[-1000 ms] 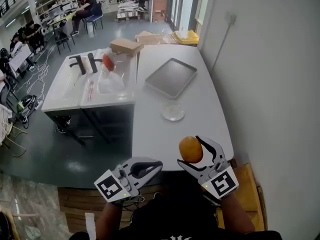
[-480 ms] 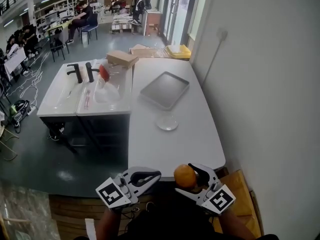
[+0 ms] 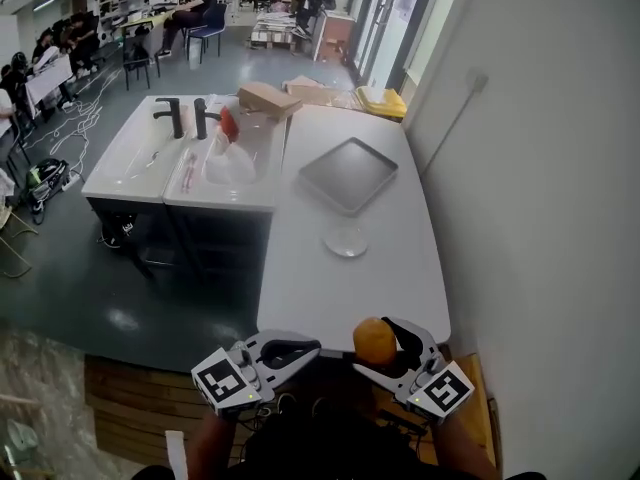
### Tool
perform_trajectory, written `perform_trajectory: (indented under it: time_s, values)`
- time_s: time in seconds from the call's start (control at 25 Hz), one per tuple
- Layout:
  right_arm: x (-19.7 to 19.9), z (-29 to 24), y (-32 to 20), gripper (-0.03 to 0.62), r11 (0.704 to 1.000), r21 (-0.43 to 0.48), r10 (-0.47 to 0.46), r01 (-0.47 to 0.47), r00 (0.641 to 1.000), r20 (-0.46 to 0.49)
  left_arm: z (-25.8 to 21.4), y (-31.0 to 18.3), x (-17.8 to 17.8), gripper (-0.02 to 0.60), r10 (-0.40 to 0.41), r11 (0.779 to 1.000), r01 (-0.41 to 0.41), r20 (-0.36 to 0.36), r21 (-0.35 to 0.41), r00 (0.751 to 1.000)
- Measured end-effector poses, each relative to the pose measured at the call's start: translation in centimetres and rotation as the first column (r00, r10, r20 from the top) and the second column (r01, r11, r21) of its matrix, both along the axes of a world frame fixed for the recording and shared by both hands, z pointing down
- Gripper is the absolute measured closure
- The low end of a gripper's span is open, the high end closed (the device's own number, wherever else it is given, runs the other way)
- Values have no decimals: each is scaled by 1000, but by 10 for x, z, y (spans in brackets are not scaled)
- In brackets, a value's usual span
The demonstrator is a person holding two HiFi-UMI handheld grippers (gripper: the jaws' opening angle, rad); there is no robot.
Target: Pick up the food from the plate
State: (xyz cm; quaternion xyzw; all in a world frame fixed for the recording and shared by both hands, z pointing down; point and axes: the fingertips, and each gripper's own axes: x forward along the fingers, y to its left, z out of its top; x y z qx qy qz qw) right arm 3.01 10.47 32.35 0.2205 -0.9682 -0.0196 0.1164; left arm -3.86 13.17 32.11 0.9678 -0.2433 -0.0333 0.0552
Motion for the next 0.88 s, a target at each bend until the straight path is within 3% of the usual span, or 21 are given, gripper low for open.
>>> perform_trajectory:
  time_s: [0.4, 0.88]
  values:
    - [35, -9, -2, 217, 999, 9, -39, 38, 994, 105, 6, -3, 55, 572, 39, 999, -36, 81, -36, 996]
    - [73, -4, -18, 217, 998, -34, -51, 58, 984, 168, 9, -11, 83, 572, -6, 999, 12, 151, -39, 989]
